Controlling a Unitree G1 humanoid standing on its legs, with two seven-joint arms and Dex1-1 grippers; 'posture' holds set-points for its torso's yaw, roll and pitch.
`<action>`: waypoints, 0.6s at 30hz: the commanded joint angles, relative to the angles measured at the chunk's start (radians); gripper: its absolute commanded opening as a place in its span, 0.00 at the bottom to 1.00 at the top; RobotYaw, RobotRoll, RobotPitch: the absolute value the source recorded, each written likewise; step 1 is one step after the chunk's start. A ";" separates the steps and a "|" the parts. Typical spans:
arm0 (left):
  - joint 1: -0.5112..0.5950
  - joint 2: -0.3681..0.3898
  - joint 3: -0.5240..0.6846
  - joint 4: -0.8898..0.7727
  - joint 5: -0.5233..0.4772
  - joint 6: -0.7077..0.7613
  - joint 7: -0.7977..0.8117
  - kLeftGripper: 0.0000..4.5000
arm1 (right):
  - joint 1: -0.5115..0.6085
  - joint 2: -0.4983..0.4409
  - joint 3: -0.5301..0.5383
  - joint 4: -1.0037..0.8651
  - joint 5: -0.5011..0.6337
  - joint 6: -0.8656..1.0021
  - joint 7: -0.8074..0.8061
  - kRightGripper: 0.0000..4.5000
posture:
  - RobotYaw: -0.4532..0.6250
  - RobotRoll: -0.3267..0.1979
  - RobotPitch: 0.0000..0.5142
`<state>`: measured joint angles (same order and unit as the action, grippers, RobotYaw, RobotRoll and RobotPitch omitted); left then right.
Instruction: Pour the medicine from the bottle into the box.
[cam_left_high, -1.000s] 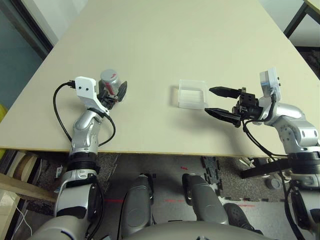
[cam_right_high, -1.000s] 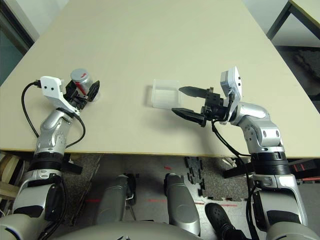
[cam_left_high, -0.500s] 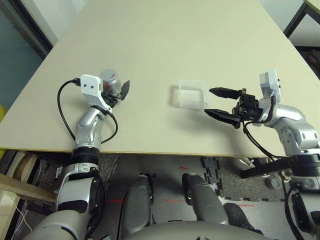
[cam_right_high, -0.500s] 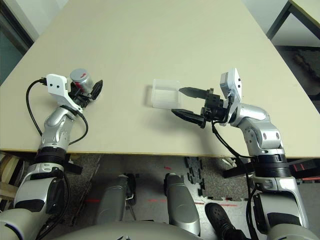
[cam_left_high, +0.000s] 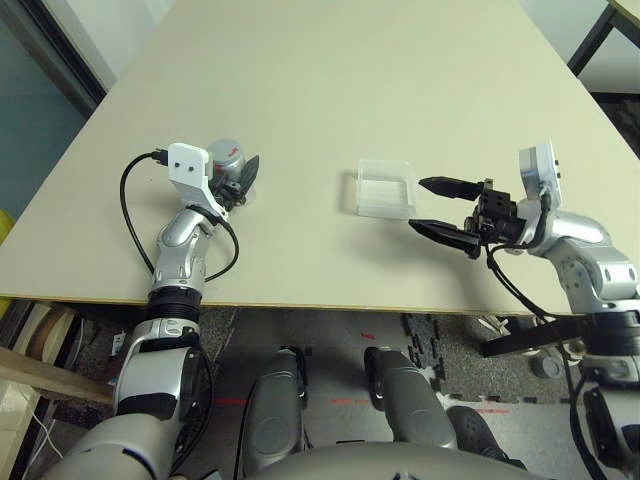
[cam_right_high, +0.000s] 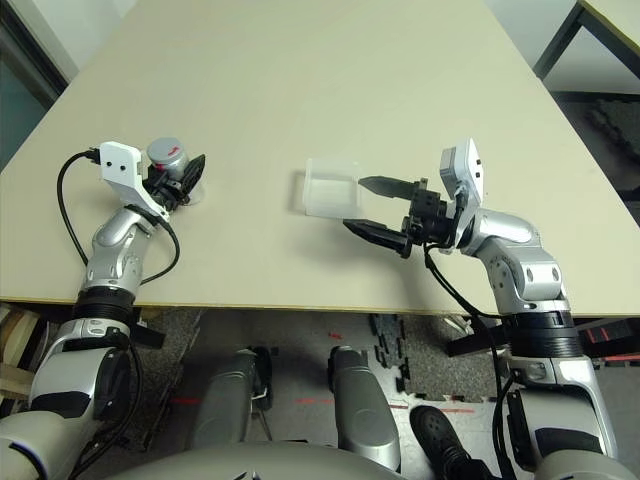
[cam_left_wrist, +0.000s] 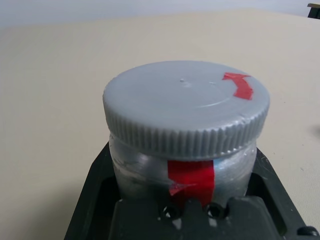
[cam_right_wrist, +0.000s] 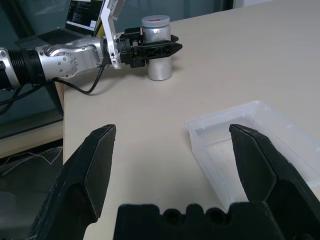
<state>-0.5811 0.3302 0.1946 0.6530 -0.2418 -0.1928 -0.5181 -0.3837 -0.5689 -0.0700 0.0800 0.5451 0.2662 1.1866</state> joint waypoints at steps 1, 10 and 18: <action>0.009 0.002 -0.010 0.009 0.005 0.014 -0.018 0.59 | 0.003 -0.002 0.001 -0.021 -0.003 0.000 -0.003 1.00 | 0.27 0.62 0.34; 0.005 0.000 -0.099 -0.190 -0.034 0.200 -0.165 0.59 | -0.058 0.002 -0.002 -0.022 0.027 0.073 -0.032 1.00 | 0.27 0.62 0.33; -0.069 -0.015 -0.153 -0.295 -0.120 0.410 -0.303 0.59 | -0.190 0.023 0.008 -0.016 0.097 0.240 -0.056 1.00 | 0.25 0.62 0.31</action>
<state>-0.6312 0.3170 0.0561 0.3856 -0.3366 0.1794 -0.7907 -0.5559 -0.5478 -0.0703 0.0781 0.6248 0.4732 1.1367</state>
